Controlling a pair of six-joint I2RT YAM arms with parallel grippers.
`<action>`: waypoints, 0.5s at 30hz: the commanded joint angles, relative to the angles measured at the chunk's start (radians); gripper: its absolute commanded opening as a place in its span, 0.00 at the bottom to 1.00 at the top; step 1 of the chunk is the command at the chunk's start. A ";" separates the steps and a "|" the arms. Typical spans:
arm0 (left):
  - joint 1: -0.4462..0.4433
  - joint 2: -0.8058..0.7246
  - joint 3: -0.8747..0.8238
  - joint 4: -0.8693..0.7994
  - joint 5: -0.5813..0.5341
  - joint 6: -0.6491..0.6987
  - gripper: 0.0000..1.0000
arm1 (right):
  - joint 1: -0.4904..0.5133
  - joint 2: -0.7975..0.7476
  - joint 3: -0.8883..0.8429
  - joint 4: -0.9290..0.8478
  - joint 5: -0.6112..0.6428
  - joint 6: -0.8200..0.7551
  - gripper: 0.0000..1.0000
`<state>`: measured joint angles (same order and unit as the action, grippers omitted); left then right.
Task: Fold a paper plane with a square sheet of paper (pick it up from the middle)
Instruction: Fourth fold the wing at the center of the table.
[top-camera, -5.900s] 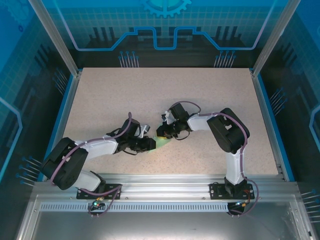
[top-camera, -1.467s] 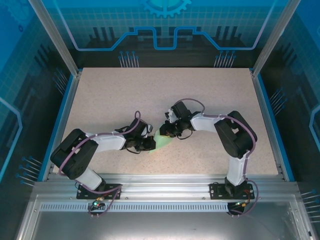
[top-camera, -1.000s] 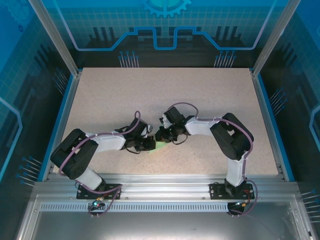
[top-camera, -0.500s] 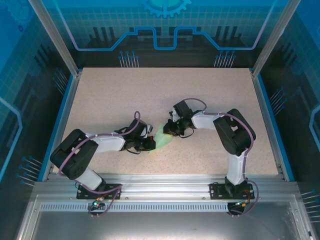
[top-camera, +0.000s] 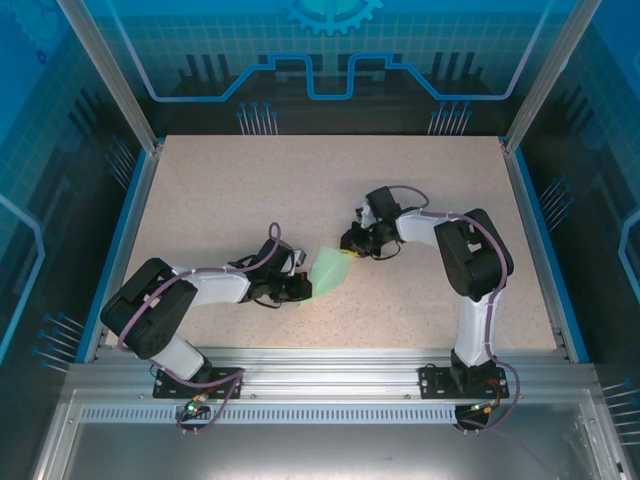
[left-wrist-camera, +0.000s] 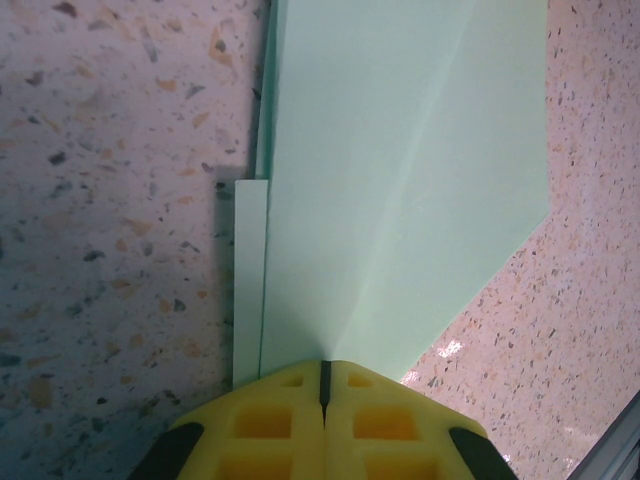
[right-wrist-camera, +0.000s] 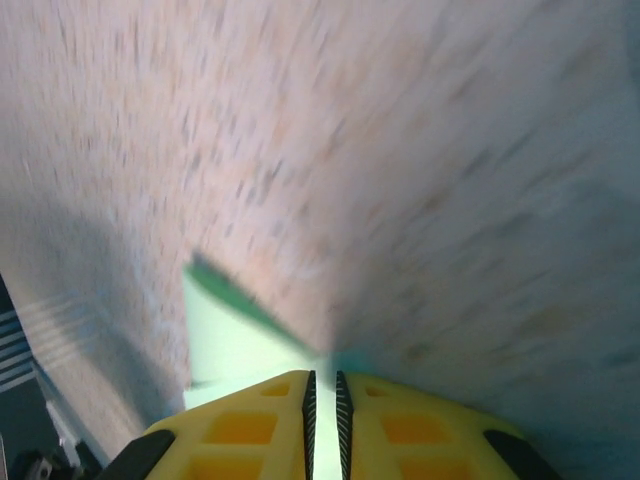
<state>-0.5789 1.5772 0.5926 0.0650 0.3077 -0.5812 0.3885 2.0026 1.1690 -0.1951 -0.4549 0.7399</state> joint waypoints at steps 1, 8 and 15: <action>-0.008 0.061 -0.069 -0.182 -0.038 0.009 0.04 | -0.049 0.034 0.054 -0.056 0.054 -0.036 0.17; -0.008 0.029 -0.064 -0.172 -0.024 -0.017 0.07 | -0.066 -0.045 0.082 -0.120 0.044 -0.072 0.18; -0.008 -0.166 0.021 -0.240 0.007 -0.048 0.24 | -0.024 -0.256 -0.020 -0.186 0.067 -0.119 0.25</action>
<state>-0.5808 1.4956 0.5865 -0.0353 0.3107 -0.6182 0.3340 1.8412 1.1931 -0.3183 -0.3973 0.6559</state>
